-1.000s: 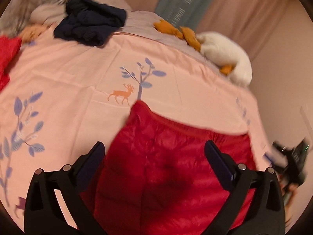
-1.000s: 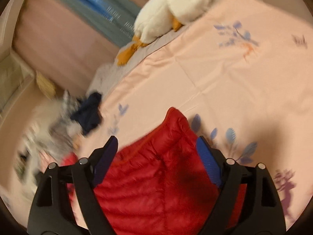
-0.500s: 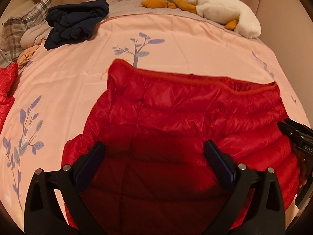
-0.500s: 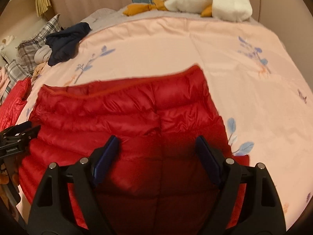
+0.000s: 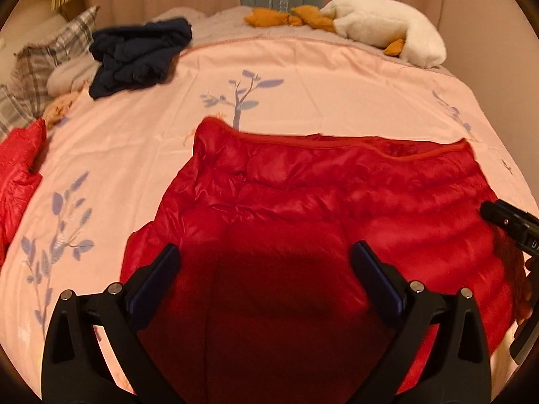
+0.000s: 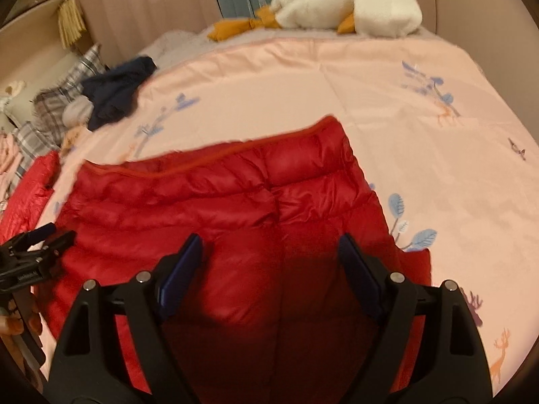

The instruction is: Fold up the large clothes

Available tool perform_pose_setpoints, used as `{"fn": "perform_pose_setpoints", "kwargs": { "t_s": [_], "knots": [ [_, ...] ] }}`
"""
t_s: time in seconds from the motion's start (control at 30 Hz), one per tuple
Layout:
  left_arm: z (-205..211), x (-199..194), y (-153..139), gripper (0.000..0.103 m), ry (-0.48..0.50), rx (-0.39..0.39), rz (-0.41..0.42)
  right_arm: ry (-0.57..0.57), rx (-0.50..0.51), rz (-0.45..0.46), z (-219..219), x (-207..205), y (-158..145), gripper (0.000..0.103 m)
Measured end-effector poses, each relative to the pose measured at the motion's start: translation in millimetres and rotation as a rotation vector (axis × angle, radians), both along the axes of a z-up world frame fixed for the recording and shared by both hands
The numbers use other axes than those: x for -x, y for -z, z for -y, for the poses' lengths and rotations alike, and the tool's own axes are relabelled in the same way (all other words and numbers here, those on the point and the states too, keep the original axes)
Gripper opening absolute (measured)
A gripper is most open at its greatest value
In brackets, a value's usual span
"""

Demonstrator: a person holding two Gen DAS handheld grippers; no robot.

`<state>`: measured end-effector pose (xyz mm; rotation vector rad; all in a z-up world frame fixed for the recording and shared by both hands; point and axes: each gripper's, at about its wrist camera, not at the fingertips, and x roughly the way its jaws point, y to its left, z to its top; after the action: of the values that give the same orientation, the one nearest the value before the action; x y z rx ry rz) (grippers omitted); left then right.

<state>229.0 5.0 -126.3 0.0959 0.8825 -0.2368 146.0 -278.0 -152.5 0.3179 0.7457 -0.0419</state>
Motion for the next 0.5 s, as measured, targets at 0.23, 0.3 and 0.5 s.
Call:
{"fn": "perform_pose_setpoints", "kwargs": {
  "t_s": [0.23, 0.3, 0.5],
  "knots": [
    [15, 51, -19, 0.102, 0.061, -0.012, 0.093, -0.086, 0.010, 0.117, -36, 48, -27, 0.084],
    [20, 62, -17, 0.102, 0.073, -0.026, 0.106, -0.125, 0.019, 0.113, -51, 55, -25, 0.084],
    [24, 70, 9, 0.102, 0.070, -0.041, 0.062, -0.163, 0.133, 0.051, -79, 56, 0, 0.084]
  ]
}}
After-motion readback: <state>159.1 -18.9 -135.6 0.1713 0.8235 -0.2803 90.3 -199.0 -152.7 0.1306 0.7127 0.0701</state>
